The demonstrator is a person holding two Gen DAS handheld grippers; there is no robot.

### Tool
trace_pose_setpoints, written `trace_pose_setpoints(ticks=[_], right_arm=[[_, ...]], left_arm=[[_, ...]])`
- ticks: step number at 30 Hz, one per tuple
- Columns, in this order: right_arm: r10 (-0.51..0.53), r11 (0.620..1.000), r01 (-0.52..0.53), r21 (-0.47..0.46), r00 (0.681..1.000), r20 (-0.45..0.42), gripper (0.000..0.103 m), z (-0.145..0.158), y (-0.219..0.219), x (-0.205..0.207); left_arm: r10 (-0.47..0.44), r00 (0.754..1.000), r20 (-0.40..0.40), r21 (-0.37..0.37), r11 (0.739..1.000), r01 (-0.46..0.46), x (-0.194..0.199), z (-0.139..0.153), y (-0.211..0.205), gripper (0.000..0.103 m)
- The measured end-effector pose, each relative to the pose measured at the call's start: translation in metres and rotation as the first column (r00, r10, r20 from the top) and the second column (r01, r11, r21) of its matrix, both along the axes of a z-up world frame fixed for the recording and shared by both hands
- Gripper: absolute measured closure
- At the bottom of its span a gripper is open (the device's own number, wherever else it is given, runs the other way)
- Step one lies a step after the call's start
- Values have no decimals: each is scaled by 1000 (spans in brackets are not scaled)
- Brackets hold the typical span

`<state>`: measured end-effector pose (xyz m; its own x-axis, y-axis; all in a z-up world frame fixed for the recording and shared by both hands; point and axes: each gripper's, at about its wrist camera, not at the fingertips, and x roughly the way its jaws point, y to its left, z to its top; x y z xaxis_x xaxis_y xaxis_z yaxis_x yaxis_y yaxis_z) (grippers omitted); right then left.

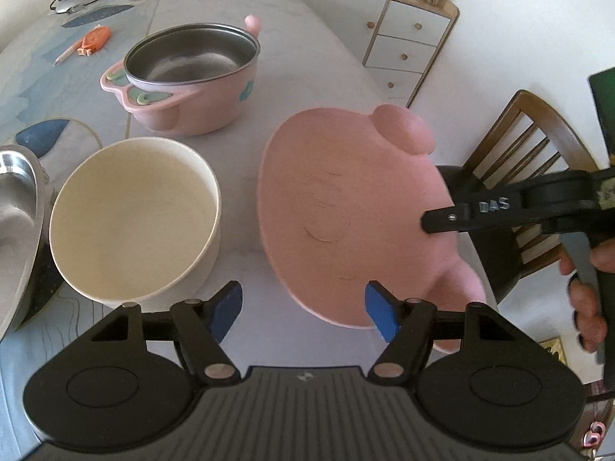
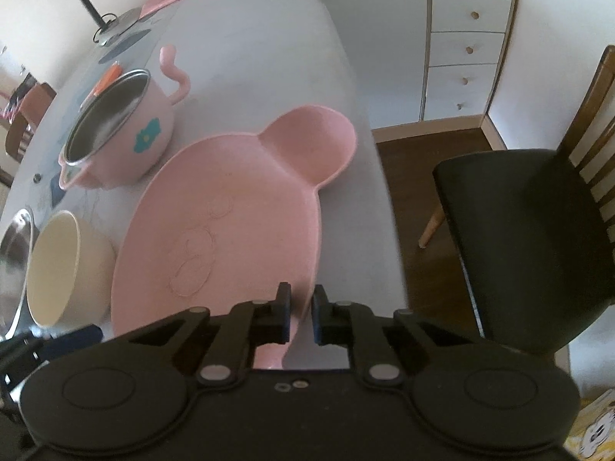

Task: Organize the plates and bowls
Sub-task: 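Move both tools to the pink bear-shaped plate and close on its rim, then lift the pink plate with both tools and carry it onto the white plates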

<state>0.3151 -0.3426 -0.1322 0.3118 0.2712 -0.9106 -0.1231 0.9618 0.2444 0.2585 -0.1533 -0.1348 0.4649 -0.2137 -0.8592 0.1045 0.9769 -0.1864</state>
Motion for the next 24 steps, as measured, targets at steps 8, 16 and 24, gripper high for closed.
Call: trace_pose_setpoints(ticks=[8, 16, 24], right_arm=[[84, 996, -84, -7, 996, -7, 92, 2, -11, -11], [108, 994, -108, -10, 994, -1, 92, 4, -15, -19], [95, 995, -95, -16, 995, 13, 93, 9, -16, -28]], left_arm=[[-10, 999, -34, 14, 1000, 10, 14, -9, -11, 58], [17, 999, -44, 25, 1000, -16, 33, -12, -14, 79], [45, 997, -70, 33, 999, -43, 26, -12, -18, 91]])
